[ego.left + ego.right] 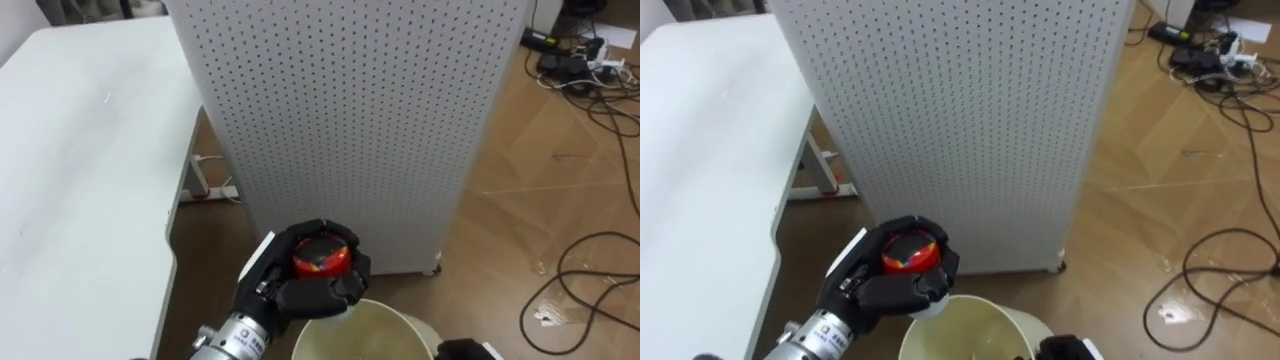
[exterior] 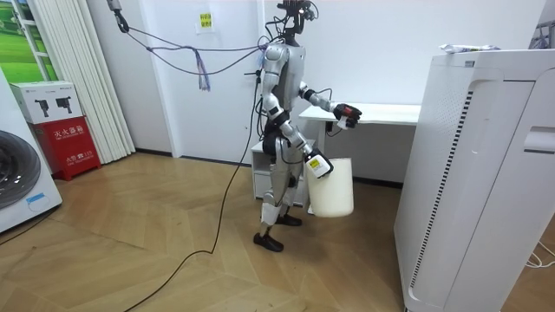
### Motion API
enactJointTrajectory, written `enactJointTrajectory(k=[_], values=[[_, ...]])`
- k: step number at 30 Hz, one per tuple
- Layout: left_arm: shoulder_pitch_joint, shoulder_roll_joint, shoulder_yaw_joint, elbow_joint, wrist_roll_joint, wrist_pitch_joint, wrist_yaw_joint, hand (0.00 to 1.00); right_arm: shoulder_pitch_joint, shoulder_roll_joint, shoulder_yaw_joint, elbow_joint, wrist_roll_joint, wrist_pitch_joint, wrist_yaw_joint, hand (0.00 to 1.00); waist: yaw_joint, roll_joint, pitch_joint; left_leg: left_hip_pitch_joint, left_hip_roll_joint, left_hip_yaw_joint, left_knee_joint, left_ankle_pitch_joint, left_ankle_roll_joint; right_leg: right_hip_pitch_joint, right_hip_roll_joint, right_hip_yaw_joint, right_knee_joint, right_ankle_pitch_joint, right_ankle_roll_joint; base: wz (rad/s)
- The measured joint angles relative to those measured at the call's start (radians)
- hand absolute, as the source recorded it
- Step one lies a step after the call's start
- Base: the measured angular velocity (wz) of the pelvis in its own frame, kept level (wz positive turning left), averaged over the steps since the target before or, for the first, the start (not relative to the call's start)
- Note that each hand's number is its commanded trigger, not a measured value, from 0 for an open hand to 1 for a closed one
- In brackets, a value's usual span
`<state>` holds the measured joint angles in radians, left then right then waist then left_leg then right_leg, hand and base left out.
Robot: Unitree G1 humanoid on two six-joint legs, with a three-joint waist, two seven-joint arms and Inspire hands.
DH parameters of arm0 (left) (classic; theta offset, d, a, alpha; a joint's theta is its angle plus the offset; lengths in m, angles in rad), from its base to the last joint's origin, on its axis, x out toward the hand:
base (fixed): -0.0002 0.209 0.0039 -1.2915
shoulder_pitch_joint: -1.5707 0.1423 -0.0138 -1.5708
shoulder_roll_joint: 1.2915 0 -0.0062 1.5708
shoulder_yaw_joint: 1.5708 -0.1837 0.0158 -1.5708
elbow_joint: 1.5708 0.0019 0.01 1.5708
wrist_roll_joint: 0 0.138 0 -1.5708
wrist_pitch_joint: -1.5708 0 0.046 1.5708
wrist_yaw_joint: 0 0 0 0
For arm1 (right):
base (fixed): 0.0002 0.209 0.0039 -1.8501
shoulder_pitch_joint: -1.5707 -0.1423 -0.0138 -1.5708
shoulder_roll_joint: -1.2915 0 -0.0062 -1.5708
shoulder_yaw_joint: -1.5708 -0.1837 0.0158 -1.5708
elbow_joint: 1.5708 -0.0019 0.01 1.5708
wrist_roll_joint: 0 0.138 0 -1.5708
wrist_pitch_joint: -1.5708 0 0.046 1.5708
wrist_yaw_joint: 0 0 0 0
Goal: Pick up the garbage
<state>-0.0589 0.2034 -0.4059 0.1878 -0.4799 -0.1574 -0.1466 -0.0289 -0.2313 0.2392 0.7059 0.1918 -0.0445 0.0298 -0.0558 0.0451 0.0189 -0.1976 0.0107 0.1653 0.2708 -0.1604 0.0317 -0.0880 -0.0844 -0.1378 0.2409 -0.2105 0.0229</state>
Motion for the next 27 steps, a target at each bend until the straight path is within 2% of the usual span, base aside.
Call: enactJointTrajectory(k=[10,11,12,13,17,23,27], values=[[0.024,0.003,0.0,0.0,0.001,0.01,-0.05,1.0,0.0,0.009,0.002,0.002,-0.006,0.002,0.049,1.0,-0.001,0.0,0.0001,0.001,-0.001,-0.001,-0.002,0.0,0.0,0.002,-0.001,-0.004,-0.002,0.0,0.0,0.0],[0.032,0.006,0.001,0.0,0.001,0.016,-0.057,0.67,0.0,0.009,0.002,0.002,-0.006,0.002,0.049,1.0,-0.001,0.0,0.0001,0.0,-0.001,-0.001,-0.002,0.0,0.0,0.002,-0.001,-0.004,-0.002,0.0,0.0,0.0],[0.039,0.007,0.0,0.0,0.001,0.027,-0.062,0.39,0.0,0.009,0.002,0.002,-0.006,0.002,0.049,1.0,-0.001,0.0,0.0002,0.0,-0.001,-0.001,-0.002,0.0,0.0,0.002,-0.001,-0.004,-0.002,0.0,0.0,0.0],[0.044,0.008,0.001,0.0,0.001,0.029,-0.062,0.0,0.0,0.009,0.002,0.002,-0.006,0.002,0.049,1.0,-0.001,0.0,0.0002,-0.001,-0.001,-0.001,-0.002,0.0,0.0,0.002,-0.001,-0.004,-0.002,0.0,0.0,0.0],[0.066,0.009,0.0,0.0,0.0,0.046,-0.074,0.0,0.0,0.009,0.002,0.002,-0.001,0.002,0.05,1.0,-0.003,0.0,0.0004,-0.003,0.0,-0.002,0.0,0.0,0.0,0.001,-0.002,-0.005,0.0,0.0,0.0,0.0],[0.067,0.009,-0.005,0.0,-0.001,0.048,-0.111,0.0,0.0,0.01,0.004,0.002,0.0,0.002,0.05,1.0,-0.004,-0.001,0.0007,-0.003,-0.001,-0.003,0.0,0.0,0.0,0.001,-0.001,-0.006,0.0,0.0,0.0,0.0],[0.068,0.008,-0.033,-0.001,-0.035,0.047,-0.125,0.0,0.0,0.01,0.005,0.002,0.006,0.002,0.049,1.0,-0.004,-0.003,0.0012,-0.002,-0.001,-0.002,-0.002,0.0,0.0,0.001,-0.002,-0.005,0.0,0.0,0.0,0.0]])
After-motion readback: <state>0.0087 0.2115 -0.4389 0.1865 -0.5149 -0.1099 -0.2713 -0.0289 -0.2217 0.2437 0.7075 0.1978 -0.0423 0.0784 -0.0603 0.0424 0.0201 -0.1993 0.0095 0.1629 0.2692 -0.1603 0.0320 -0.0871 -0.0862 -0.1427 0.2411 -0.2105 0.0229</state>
